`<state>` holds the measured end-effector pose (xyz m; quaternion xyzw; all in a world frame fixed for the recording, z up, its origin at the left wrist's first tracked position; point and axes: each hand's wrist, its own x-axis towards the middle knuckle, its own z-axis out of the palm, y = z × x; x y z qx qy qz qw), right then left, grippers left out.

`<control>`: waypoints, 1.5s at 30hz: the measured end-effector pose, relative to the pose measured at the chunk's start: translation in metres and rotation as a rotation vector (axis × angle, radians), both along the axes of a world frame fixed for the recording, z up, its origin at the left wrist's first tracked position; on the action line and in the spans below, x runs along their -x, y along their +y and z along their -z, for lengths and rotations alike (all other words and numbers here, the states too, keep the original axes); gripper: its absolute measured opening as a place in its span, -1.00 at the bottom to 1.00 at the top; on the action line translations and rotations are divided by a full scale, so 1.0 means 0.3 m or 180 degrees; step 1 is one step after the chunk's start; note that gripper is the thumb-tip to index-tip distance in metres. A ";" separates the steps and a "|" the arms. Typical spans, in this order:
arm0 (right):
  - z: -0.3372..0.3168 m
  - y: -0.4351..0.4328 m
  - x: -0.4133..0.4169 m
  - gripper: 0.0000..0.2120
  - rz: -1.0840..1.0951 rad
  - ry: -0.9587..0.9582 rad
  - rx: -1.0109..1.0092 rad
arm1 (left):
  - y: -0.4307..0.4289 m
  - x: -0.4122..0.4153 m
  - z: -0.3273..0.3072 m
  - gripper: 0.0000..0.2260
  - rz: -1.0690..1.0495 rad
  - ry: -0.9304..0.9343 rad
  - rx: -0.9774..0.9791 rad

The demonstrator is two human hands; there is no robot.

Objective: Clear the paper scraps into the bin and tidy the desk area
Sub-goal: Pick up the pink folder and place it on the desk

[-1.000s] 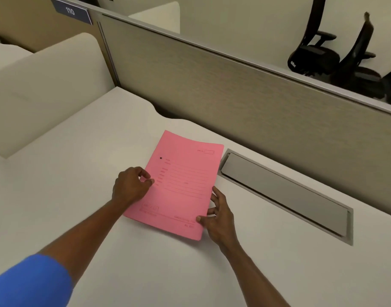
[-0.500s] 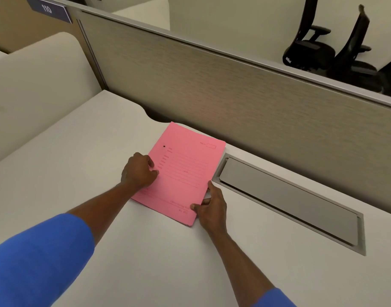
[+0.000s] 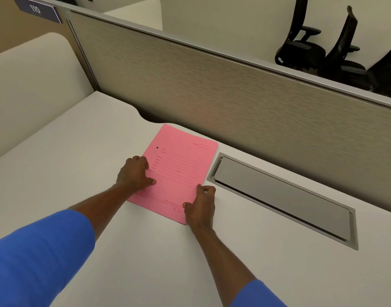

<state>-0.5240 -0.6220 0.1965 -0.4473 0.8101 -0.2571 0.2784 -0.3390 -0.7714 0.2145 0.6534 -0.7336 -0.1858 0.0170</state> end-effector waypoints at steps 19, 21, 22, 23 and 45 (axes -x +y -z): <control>0.049 -0.010 -0.014 -0.39 -0.0103 0.0408 -0.0074 | -0.032 0.066 -0.026 -0.45 0.0000 -0.0081 0.0045; 0.064 -0.011 -0.015 -0.40 -0.0135 0.0466 -0.0038 | -0.040 0.077 -0.027 -0.46 -0.0003 -0.0076 0.0060; 0.070 -0.011 -0.015 -0.40 -0.0142 0.0474 -0.0020 | -0.043 0.082 -0.026 -0.47 -0.0011 -0.0079 0.0057; 0.075 -0.013 -0.016 -0.39 -0.0132 0.0453 -0.0007 | -0.046 0.085 -0.025 -0.47 -0.0019 -0.0083 0.0053; 0.062 0.180 0.006 -0.48 -0.0074 0.0240 0.0473 | 0.192 0.094 -0.057 -0.62 -0.0012 -0.0426 0.0503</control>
